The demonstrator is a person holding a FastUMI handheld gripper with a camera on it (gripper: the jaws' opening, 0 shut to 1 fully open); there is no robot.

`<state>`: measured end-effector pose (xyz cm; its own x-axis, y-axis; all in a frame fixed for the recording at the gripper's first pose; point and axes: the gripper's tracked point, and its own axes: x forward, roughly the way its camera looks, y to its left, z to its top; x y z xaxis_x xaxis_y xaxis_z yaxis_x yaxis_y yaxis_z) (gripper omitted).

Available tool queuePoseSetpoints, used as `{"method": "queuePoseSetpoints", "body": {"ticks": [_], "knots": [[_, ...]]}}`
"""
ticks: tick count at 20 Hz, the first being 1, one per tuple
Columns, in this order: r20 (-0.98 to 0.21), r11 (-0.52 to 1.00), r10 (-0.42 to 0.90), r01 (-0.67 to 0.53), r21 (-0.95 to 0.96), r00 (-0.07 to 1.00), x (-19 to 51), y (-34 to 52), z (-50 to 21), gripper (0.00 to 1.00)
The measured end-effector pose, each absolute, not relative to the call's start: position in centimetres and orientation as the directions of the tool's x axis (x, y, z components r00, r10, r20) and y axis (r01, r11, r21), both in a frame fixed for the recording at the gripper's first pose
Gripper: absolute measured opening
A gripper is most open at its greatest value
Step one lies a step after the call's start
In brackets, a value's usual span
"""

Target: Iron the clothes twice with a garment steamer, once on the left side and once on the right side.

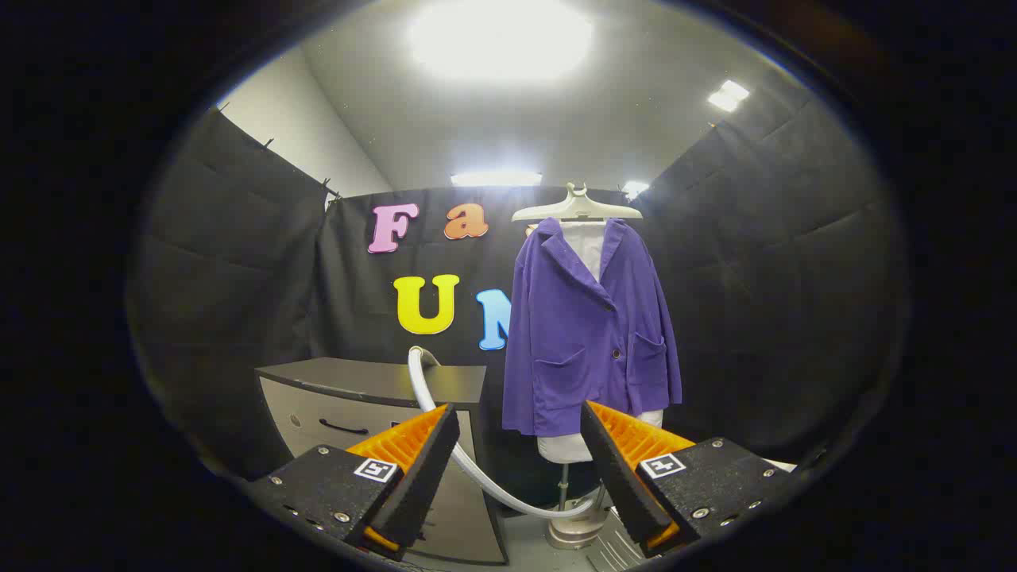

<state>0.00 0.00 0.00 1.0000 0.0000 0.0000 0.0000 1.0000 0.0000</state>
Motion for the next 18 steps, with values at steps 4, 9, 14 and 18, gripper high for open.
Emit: {"method": "queuePoseSetpoints", "body": {"ticks": [4, 9, 14, 18], "knots": [[0.002, 1.000, 0.001, -0.001, -0.001, 1.000, 0.0, 0.0, 0.0, 0.94], [0.001, 1.000, 0.005, -0.005, -0.004, 1.000, -0.1, 0.1, 0.1, 0.94], [0.002, 1.000, 0.012, -0.012, 0.002, 1.000, 0.2, 0.4, 0.4, 0.94], [0.014, 1.000, 0.024, -0.024, 0.005, 1.000, 0.5, 1.0, 1.1, 0.94]]}}
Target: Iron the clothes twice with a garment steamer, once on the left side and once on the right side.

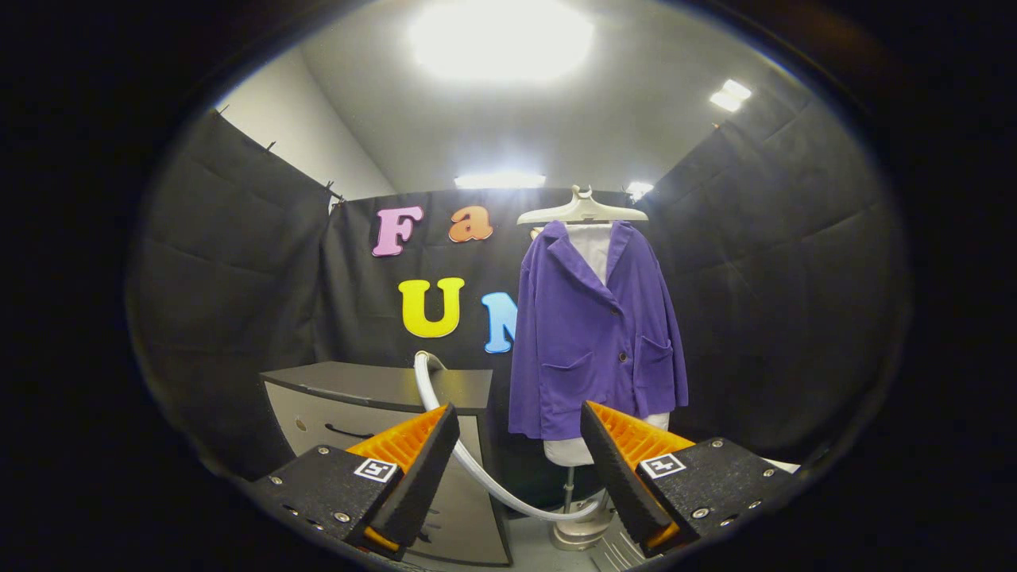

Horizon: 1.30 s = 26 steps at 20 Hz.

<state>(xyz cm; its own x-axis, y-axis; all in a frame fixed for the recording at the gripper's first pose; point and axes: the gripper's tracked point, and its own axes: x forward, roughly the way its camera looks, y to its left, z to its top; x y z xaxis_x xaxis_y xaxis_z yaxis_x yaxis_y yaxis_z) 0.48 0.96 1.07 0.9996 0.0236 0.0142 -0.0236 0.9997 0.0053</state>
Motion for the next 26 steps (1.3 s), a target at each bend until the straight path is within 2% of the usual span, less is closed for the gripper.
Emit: {"method": "queuePoseSetpoints", "body": {"ticks": [9, 20, 26], "knots": [[0.026, 0.993, 0.114, -0.114, 0.020, 0.993, 4.3, 3.9, 4.9, 0.94], [0.053, 0.957, 0.287, -0.289, 0.033, 0.956, 15.0, 9.8, 11.6, 0.94], [-0.006, 0.942, 0.326, -0.325, 0.088, 0.945, 22.2, 11.7, 13.3, 0.94]]}}
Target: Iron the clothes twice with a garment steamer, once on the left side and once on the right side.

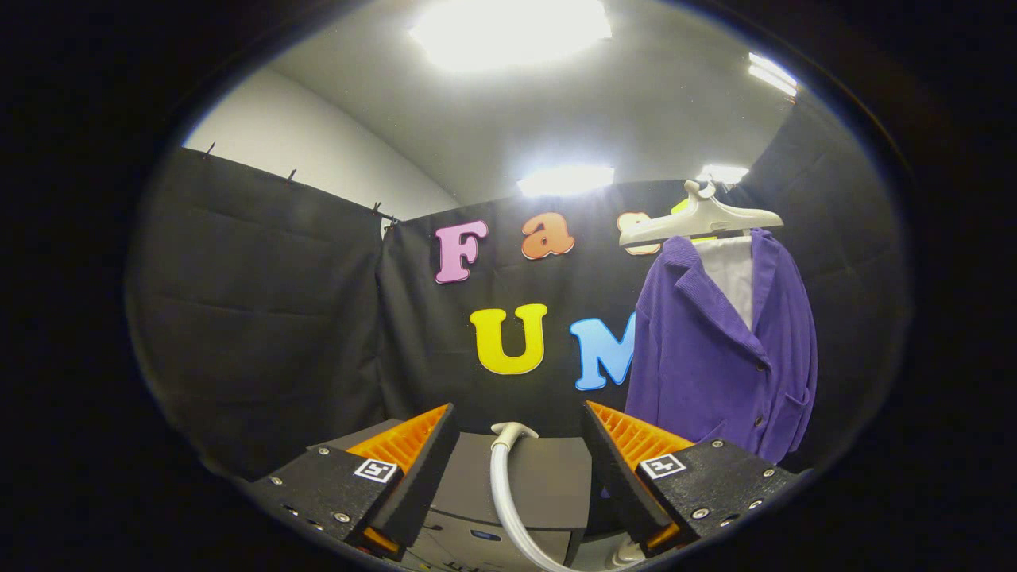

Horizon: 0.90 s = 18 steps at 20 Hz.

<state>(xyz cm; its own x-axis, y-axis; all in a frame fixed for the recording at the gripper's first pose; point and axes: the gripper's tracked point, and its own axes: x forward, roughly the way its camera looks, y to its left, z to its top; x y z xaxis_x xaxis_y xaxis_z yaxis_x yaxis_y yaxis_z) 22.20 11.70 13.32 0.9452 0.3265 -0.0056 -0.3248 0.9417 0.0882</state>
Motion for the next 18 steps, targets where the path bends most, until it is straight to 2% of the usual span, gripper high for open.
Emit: {"method": "queuePoseSetpoints", "body": {"ticks": [7, 18], "knots": [[-0.086, 0.925, 0.370, -0.358, 0.131, 0.925, 30.0, 14.0, 14.0, 0.94], [-0.309, 0.868, 0.487, -0.414, 0.274, 0.817, 40.0, 19.2, 9.5, 0.95]]}}
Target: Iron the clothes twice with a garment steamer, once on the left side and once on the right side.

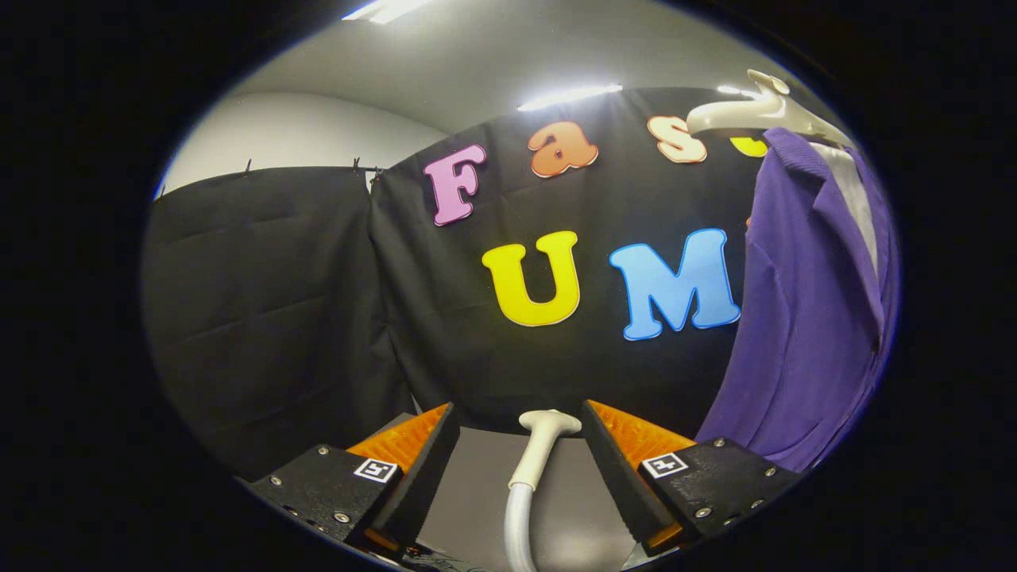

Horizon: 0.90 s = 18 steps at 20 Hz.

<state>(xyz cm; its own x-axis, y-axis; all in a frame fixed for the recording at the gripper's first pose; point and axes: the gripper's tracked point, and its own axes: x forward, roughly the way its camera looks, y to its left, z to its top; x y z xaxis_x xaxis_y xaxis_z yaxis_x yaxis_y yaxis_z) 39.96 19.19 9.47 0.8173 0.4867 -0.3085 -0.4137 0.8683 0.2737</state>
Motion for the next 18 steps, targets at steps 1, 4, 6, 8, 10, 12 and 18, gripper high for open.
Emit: {"method": "queuePoseSetpoints", "body": {"ticks": [1, 4, 6, 8, 10, 12, 18], "knots": [[-0.326, 0.867, 0.489, -0.410, 0.283, 0.809, 41.0, 19.8, 8.8, 0.95], [-0.386, 0.867, 0.494, -0.408, 0.286, 0.779, 43.7, 21.1, 6.8, 0.96], [-0.434, 0.869, 0.493, -0.398, 0.295, 0.754, 45.4, 22.0, 4.9, 0.95], [-0.486, 0.870, 0.491, -0.382, 0.312, 0.723, 46.8, 22.7, 2.8, 0.96], [-0.532, 0.867, 0.498, -0.372, 0.333, 0.685, 48.0, 23.6, 0.7, 0.95], [-0.579, 0.863, 0.505, -0.361, 0.352, 0.640, 48.7, 24.5, -1.4, 0.96], [-0.682, 0.877, 0.481, -0.318, 0.361, 0.552, 50.3, 25.0, -6.5, 0.95]]}}
